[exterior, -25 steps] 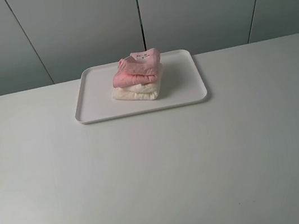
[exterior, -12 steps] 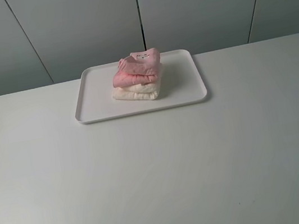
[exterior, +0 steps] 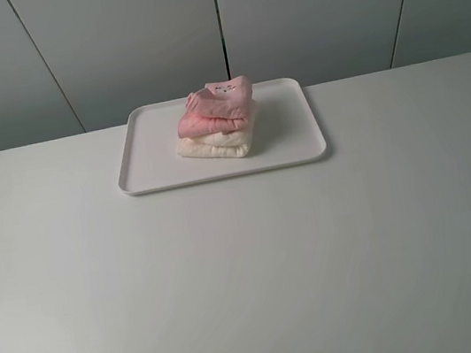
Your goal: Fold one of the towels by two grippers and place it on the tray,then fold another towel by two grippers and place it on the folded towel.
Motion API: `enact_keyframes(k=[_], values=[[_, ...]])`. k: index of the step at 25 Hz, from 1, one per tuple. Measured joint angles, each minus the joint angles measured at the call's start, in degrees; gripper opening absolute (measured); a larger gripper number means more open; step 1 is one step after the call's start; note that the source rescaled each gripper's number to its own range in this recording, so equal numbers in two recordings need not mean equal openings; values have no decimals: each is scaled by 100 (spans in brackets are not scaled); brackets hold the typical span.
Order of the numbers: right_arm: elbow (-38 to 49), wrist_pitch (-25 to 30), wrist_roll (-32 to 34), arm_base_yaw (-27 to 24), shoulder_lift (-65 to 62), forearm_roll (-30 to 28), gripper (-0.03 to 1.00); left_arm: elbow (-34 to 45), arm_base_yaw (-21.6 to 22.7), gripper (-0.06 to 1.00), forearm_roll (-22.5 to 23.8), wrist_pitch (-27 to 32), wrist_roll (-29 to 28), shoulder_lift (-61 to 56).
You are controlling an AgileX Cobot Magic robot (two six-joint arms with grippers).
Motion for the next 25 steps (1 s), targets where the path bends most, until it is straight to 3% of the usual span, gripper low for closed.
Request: enact_keyframes(k=[7,10,25], values=[[0,-13,37,-1118,0,-73,100,0,1687,100,11,0,0,0],[0,-13,45,-1418,0,-97,100,0,2194,100,46,0,-38,0],[0,-13,45,-1446,0,-97,100,0,2200,100,148,0,-71,0]])
